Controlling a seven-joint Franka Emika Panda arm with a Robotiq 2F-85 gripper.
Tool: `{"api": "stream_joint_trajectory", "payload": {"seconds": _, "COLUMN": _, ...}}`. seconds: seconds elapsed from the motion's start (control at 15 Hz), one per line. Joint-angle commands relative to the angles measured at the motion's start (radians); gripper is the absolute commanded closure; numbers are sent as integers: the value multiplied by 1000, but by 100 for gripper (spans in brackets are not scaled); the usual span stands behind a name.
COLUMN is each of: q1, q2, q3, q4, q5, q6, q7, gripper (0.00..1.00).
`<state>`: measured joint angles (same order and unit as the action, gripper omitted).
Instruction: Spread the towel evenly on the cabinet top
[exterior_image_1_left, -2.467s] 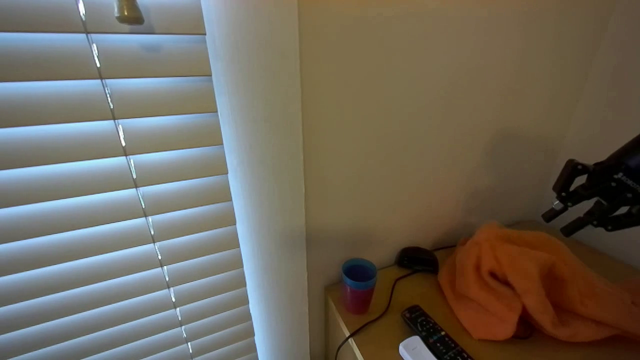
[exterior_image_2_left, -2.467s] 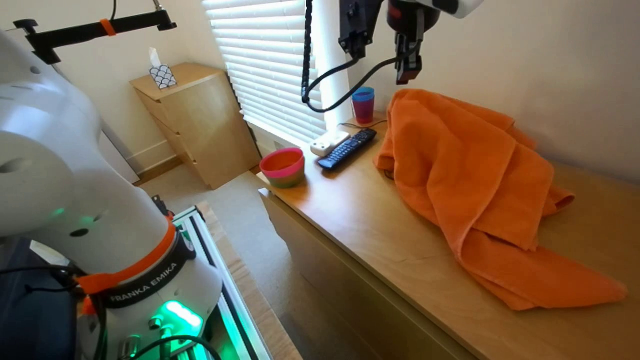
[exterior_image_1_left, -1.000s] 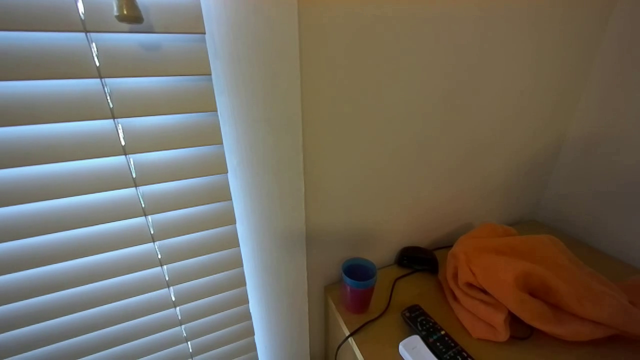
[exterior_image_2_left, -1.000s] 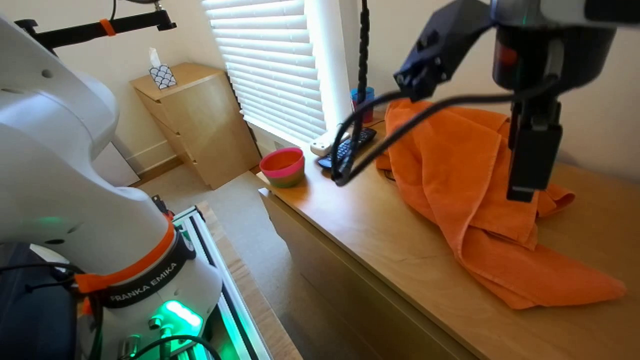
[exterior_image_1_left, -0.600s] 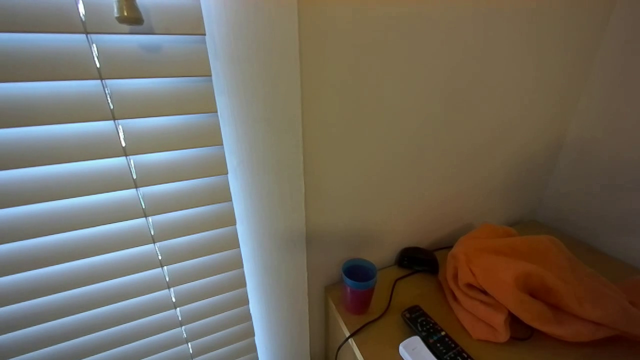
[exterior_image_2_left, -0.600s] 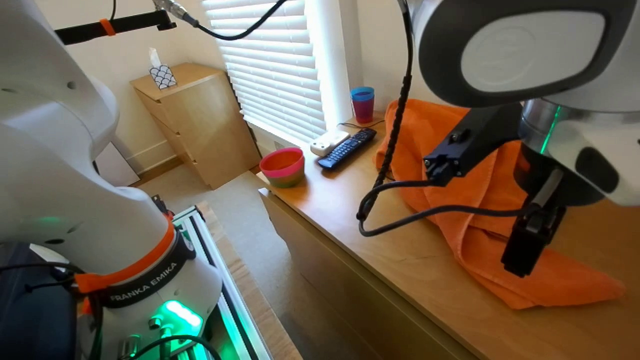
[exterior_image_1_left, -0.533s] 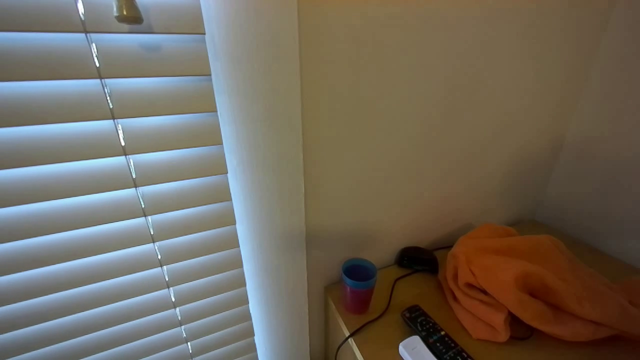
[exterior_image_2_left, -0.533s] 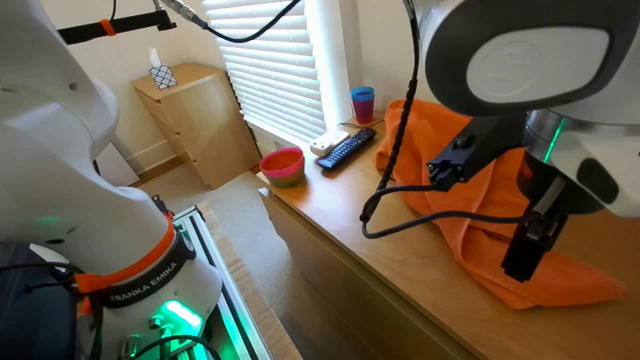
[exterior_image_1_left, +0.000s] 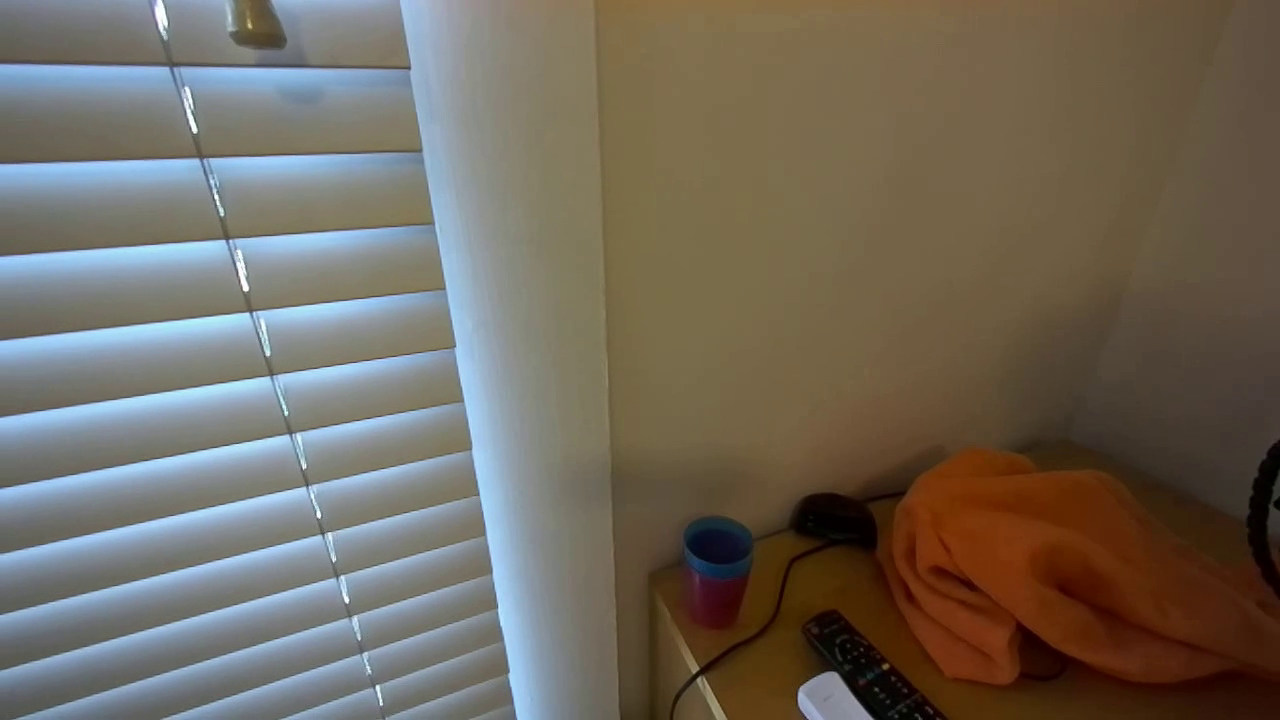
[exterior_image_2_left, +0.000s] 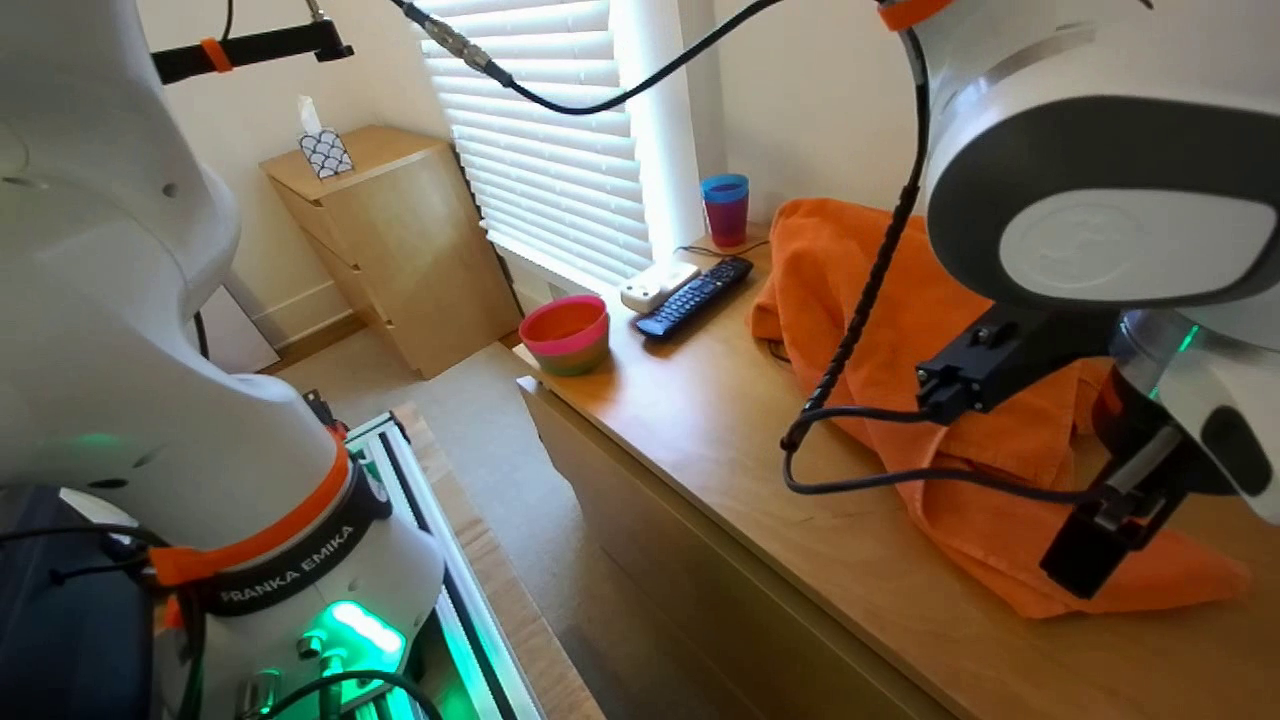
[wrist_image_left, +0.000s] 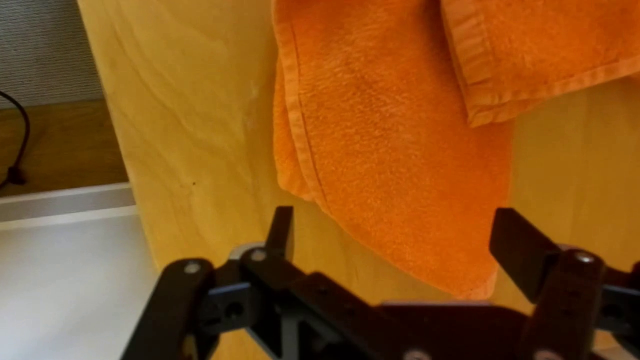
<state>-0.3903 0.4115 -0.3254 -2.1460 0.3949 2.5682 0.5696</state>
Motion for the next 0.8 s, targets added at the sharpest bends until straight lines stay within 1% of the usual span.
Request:
{"api": "stream_joint_trajectory", "payload": {"seconds": 0.0, "q1": -20, "q2": 71, "q3": 19, "q4": 53, "q5": 72, "q6": -9, "q7": -27, "gripper": 26}}
{"api": "stream_joint_trajectory", "payload": {"seconds": 0.13, "q1": -18, "q2": 88, "q3": 19, "q4": 63, "q5": 78, "q6": -13, "q7": -27, "gripper": 30}}
{"api": "stream_joint_trajectory", "payload": {"seconds": 0.2, "q1": -17, "q2": 94, "q3": 19, "q4": 65, "q5": 79, "q6": -13, "q7": -26, "gripper": 37}}
{"api": "stream_joint_trajectory", "payload": {"seconds": 0.27, "q1": -17, "q2": 92, "q3": 21, "q4": 69, "q5": 81, "q6": -14, "q7": -29, "gripper": 47}}
{"api": "stream_joint_trajectory", "payload": {"seconds": 0.73, "q1": 4, "q2": -2, "q3": 6, "q4": 43, "q5": 58, "q6": -24, "q7": -30, "gripper": 100}}
